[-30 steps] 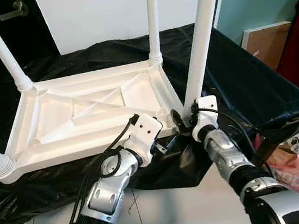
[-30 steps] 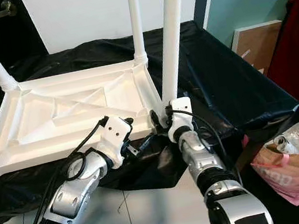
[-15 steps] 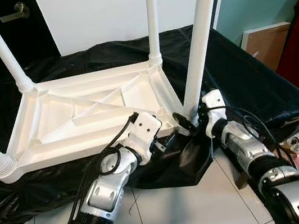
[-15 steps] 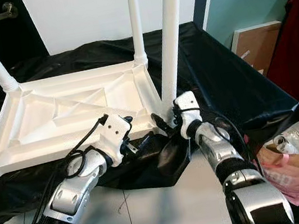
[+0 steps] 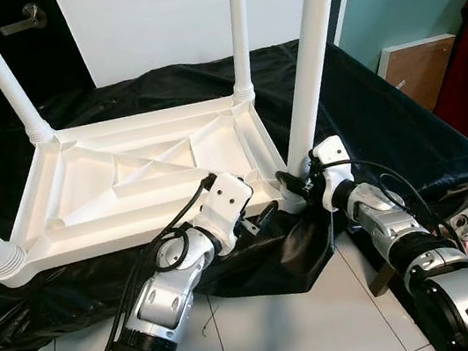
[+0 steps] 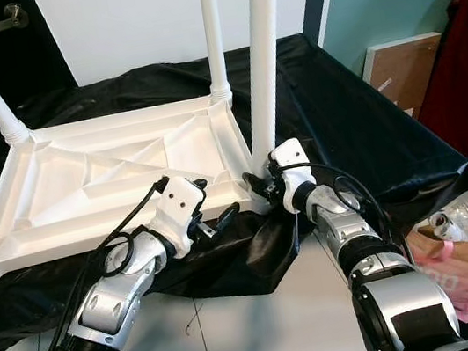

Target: Building children table

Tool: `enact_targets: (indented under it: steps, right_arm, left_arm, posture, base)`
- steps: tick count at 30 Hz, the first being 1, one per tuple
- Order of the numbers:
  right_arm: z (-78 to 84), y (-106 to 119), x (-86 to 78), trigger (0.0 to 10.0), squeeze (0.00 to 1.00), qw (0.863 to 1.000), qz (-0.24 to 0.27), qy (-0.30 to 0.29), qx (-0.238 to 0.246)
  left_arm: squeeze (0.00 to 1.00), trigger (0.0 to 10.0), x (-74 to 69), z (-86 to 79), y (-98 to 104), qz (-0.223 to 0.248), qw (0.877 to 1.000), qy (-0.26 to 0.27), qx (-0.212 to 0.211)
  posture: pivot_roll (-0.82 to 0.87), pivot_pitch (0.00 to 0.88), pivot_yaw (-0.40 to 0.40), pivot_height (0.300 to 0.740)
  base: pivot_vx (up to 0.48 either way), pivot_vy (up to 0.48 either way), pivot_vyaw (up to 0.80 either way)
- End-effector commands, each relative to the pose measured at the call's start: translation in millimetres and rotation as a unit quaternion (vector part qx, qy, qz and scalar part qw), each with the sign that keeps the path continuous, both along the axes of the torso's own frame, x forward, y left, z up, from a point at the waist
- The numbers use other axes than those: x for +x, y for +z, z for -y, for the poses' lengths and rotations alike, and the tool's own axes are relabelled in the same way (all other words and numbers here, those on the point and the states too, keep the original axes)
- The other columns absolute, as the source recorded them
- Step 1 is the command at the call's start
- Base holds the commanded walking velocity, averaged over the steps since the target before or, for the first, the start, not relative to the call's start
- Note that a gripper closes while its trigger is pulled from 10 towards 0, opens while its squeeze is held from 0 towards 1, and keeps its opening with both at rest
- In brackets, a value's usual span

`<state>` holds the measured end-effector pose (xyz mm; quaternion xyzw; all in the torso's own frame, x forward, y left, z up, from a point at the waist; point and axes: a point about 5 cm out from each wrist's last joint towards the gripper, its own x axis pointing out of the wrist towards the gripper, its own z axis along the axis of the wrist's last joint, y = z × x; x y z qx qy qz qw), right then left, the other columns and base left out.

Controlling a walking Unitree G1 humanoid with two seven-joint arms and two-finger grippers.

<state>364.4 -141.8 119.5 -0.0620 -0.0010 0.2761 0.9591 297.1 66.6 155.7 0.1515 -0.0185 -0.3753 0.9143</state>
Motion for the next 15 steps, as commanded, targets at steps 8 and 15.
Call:
enact_targets:
  steps: [8,15]
  right_arm:
    - [2.0,-21.1,-5.9,10.0,0.0,0.998,-0.045,-0.042,0.007]
    - [-6.5,-26.1,-7.9,10.0,0.0,0.995,-0.049,-0.083,0.032]
  left_arm:
    - [0.0,10.0,-2.0,3.6,-2.2,0.002,1.0,-0.028,0.013]
    - [0.0,10.0,-2.3,3.8,-2.8,0.001,0.999,-0.032,0.017]
  posture:
    - [0.02,0.0,-0.031,0.74]
    - [0.02,0.0,-0.027,0.74]
  base:
    - [0.0,0.0,0.0]
    - [0.0,0.0,0.0]
